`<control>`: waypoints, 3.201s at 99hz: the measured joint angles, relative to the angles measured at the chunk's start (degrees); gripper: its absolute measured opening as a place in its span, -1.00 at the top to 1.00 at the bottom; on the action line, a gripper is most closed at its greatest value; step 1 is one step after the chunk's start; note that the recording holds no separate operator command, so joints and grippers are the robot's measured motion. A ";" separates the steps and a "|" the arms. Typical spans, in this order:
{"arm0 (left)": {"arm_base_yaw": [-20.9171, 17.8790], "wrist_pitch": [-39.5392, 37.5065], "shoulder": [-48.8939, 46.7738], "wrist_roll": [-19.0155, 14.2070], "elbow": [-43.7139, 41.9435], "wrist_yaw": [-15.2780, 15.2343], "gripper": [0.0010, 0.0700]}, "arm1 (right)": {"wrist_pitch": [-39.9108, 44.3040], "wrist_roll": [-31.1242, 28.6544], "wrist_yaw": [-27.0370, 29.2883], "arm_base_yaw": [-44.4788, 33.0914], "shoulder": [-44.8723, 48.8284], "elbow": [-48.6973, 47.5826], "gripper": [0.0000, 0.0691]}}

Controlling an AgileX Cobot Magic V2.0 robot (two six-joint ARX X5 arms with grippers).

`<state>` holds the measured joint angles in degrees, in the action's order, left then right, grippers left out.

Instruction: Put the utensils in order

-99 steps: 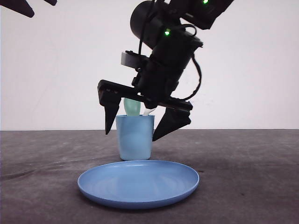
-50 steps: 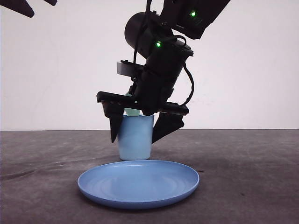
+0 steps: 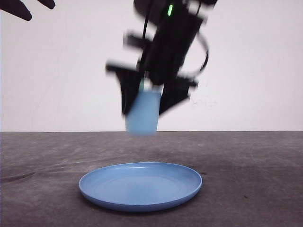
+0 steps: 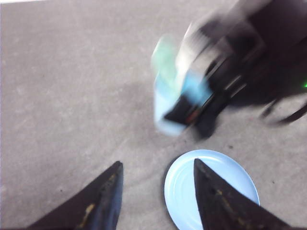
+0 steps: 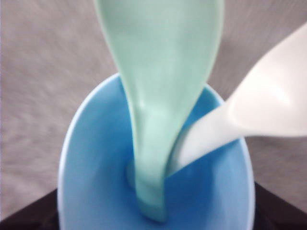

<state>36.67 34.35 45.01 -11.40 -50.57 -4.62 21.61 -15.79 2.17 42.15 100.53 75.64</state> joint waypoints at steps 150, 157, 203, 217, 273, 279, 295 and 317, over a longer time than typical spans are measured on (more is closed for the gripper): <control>0.00 1.11 0.00 -0.02 0.00 0.00 0.23 | -7.72 0.48 5.31 13.77 -11.06 -25.20 -0.17; 0.00 1.14 0.00 0.00 0.00 0.00 0.23 | -7.52 0.42 5.29 13.77 -11.06 -25.20 -0.36; 0.00 1.16 0.00 0.00 0.00 0.00 0.23 | -2.97 -1.25 5.25 14.16 -17.09 -25.22 -0.88; 0.00 1.18 0.00 0.00 0.00 0.00 0.23 | 0.90 -1.25 5.22 14.84 -25.73 -25.22 -0.88; 0.00 6.56 -14.62 -0.04 0.00 0.00 0.23 | 5.92 -1.66 12.96 14.86 -58.99 -25.22 -0.88; 0.00 8.26 -16.57 -0.04 0.00 0.00 0.23 | 6.56 -1.64 13.57 14.86 -60.33 -25.22 -0.88; 0.00 11.56 -18.78 -0.04 0.00 -0.09 0.28 | 6.67 -1.77 14.56 14.86 -61.55 -25.22 -0.51; 0.00 12.83 -19.45 -0.20 0.00 -0.11 0.94 | 7.50 -1.68 14.51 14.86 -60.83 -25.22 0.90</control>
<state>36.67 47.18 25.56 -11.60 -50.57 -4.73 29.10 -17.47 16.69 57.01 39.70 50.41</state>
